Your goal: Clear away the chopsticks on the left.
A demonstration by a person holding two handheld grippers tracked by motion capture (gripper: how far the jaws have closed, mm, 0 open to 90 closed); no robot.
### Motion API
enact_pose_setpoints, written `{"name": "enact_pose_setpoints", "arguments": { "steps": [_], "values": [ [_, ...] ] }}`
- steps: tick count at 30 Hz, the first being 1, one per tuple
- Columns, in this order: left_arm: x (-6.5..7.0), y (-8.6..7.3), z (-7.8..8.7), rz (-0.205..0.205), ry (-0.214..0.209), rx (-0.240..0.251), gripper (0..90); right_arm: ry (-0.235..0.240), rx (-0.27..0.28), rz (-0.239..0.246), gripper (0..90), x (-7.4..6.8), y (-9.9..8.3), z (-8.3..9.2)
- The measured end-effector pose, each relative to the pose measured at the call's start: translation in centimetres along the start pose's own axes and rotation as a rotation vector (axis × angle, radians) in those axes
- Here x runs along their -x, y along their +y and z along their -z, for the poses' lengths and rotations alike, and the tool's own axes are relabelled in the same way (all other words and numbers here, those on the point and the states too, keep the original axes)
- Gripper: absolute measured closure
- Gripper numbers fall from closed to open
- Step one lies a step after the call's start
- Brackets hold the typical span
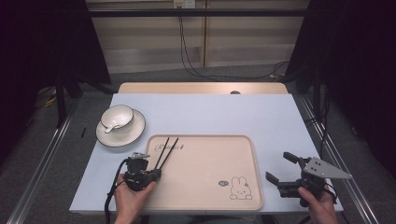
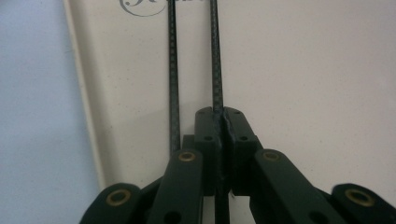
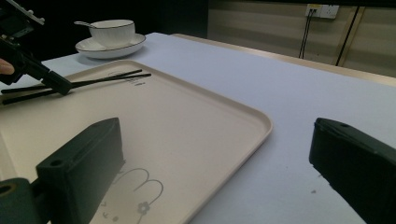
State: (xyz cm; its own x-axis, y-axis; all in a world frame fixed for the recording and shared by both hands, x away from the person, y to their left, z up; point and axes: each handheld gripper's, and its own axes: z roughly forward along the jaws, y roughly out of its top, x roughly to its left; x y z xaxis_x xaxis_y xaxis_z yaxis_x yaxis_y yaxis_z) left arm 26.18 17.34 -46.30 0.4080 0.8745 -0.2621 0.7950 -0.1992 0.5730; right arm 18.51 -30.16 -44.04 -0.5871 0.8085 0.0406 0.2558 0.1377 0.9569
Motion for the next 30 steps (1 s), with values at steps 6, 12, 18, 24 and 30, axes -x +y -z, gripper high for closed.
{"name": "enact_pose_setpoints", "arguments": {
  "steps": [6, 12, 18, 24, 30],
  "values": [
    [0.1, 0.0, 0.0, -0.009, -0.008, -0.001, 82.1, 0.001, -0.003, -0.002, 2.7, 0.0, 0.0, 0.0],
    [-0.1, 0.0, 0.0, -0.014, -0.035, 0.001, 82.2, 0.003, -0.001, 0.001, 2.7, 0.0, 0.0, 0.0],
    [-0.3, 0.2, 0.5, -0.028, -0.067, 0.044, 77.7, 0.003, 0.002, -0.003, 2.7, 0.0, 0.0, 0.0],
    [-0.4, 0.2, 1.3, -0.073, -0.110, 0.118, 55.3, 0.005, 0.004, -0.007, 2.8, 0.0, 0.0, 0.1],
    [-0.3, 0.1, 2.5, -0.151, -0.151, 0.198, 34.2, 0.006, 0.002, -0.005, 2.8, 0.1, 0.0, 0.1]
  ]
}}
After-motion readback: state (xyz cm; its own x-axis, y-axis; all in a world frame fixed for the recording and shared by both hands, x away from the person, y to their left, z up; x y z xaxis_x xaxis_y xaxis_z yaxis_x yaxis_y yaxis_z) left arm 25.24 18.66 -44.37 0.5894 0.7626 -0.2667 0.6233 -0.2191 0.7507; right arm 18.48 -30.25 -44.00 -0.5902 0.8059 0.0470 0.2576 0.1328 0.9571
